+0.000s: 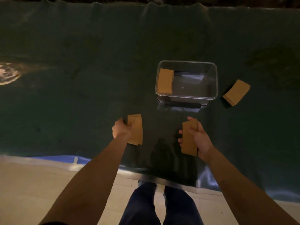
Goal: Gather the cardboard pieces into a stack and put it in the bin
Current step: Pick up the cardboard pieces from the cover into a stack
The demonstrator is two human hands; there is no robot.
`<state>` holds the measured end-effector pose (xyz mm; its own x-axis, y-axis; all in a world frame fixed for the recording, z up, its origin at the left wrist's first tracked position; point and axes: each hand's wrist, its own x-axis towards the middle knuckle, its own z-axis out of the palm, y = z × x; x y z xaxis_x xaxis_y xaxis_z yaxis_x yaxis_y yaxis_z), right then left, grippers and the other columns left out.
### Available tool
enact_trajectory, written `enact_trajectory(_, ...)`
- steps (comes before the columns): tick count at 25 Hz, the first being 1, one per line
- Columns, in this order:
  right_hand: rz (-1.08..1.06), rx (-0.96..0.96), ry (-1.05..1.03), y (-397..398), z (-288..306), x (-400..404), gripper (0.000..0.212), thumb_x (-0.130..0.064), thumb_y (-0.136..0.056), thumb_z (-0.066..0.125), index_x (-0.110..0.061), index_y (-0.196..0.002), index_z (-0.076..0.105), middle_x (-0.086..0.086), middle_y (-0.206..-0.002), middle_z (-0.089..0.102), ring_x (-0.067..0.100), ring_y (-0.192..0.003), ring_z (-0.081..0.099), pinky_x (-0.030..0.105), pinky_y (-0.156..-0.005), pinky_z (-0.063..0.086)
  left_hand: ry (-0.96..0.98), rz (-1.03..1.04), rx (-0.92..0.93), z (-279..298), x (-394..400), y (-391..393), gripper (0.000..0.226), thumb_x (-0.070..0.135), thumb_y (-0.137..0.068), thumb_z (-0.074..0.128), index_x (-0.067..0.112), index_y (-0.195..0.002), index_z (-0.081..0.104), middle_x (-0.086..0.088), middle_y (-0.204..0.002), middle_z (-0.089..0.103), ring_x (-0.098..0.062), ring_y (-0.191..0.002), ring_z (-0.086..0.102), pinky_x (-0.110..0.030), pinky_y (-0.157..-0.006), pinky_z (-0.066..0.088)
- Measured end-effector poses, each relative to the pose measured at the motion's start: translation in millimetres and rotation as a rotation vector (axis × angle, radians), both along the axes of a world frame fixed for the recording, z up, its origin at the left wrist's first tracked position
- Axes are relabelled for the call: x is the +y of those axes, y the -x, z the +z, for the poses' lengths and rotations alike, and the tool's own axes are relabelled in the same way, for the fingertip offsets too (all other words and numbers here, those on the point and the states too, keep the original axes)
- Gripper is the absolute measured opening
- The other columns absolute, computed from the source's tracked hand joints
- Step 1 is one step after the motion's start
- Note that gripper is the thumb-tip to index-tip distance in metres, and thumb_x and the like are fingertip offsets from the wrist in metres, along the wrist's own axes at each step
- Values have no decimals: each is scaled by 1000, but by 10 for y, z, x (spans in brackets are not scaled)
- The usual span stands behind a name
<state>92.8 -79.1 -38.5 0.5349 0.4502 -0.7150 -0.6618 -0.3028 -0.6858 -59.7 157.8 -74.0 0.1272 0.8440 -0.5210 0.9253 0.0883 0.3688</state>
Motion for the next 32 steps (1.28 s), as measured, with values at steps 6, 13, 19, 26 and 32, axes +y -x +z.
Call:
enact_trajectory(6, -12, -8, 16, 114, 27, 50, 37, -13, -104, 42, -41, -127, 52, 18, -101, 64, 30, -68, 64, 45, -67, 55, -35, -68, 44, 17, -66, -119, 30, 26, -90, 64, 7, -113, 68, -16, -121, 64, -36, -106, 65, -43, -93, 52)
enact_trajectory(13, -52, -7, 1, 154, 128, 46, 36, -13, -103, 43, -39, -126, 53, 19, -103, 62, 29, -66, 63, 43, -66, 54, 63, -31, -114, 173, 80, -136, 19, 16, -89, 60, 15, -108, 62, -10, -116, 66, -27, -95, 62, -30, -74, 48)
enact_trajectory(19, -67, 73, -65, 215, 341, 131, 33, -31, -94, 65, -38, -125, 58, 12, -111, 65, 30, -89, 66, 51, -86, 56, 656, 94, -476, 621, -358, -316, 20, 10, -83, 77, 23, -93, 65, -4, -112, 68, -25, -111, 57, -42, -90, 41)
enact_trajectory(26, 42, 98, -81, 352, 512, 243, 33, -39, -90, 67, -33, -121, 59, 12, -118, 68, 30, -104, 68, 43, -76, 59, 843, 175, -611, 830, -908, -453, 23, 15, -84, 77, 22, -103, 68, -1, -111, 71, -20, -106, 60, -41, -89, 39)
enact_trajectory(32, 55, 150, -143, 407, 568, 283, 36, -28, -100, 55, -30, -136, 51, 15, -120, 65, 31, -99, 66, 42, -72, 58, 511, -17, -599, 867, -1082, -367, 16, 29, -87, 76, 25, -100, 67, -2, -110, 68, -14, -91, 66, -20, -60, 52)
